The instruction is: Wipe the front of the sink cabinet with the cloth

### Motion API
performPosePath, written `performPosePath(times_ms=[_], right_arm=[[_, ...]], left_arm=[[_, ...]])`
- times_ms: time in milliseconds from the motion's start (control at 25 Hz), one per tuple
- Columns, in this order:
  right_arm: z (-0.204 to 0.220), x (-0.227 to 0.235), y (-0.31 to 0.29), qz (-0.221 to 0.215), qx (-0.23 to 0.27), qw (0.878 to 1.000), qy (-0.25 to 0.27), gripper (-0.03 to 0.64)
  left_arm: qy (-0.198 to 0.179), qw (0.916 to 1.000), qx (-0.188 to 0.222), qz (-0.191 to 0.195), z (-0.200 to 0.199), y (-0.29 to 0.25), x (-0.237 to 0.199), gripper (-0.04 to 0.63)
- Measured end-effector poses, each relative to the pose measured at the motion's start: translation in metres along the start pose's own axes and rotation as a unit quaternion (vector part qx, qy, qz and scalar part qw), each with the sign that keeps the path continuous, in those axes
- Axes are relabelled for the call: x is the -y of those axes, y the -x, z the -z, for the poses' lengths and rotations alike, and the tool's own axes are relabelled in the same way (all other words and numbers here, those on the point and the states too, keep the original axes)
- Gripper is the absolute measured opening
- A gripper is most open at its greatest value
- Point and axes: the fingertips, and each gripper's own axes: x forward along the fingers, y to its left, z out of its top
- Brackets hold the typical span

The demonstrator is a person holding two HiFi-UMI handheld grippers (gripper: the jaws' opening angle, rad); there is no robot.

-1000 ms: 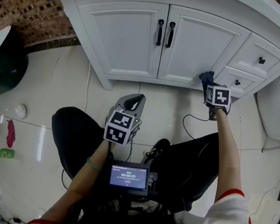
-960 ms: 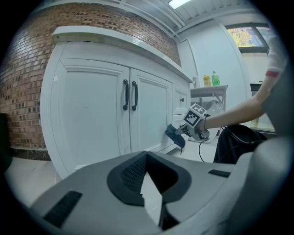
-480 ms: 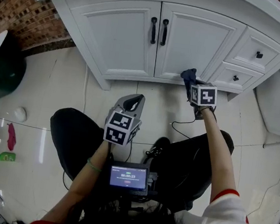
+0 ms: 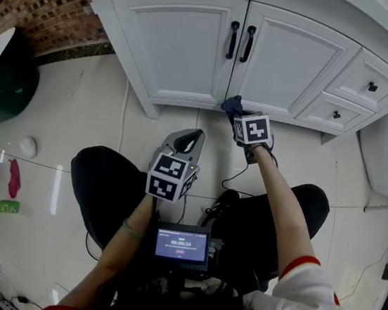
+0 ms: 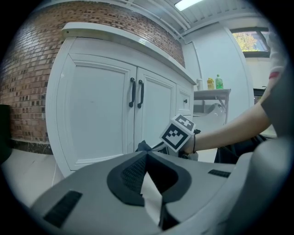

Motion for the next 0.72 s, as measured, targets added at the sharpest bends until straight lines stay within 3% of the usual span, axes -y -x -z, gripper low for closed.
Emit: performPosePath(times_ms=[280, 720], right_arm=[[0.018, 0.029, -0.015, 0.04, -0.035, 0.998, 0.03, 0.06], [0.06, 0.166, 0.039, 0.141, -0.048, 0.988, -0.041, 0.06]], left_arm=[[0.007, 0.9999, -0.004, -0.007, 0.007, 0.003, -0.013, 0.021], [-0.006, 0.9997, -0.024, -0.005, 0.008, -0.009, 0.0, 0.021]])
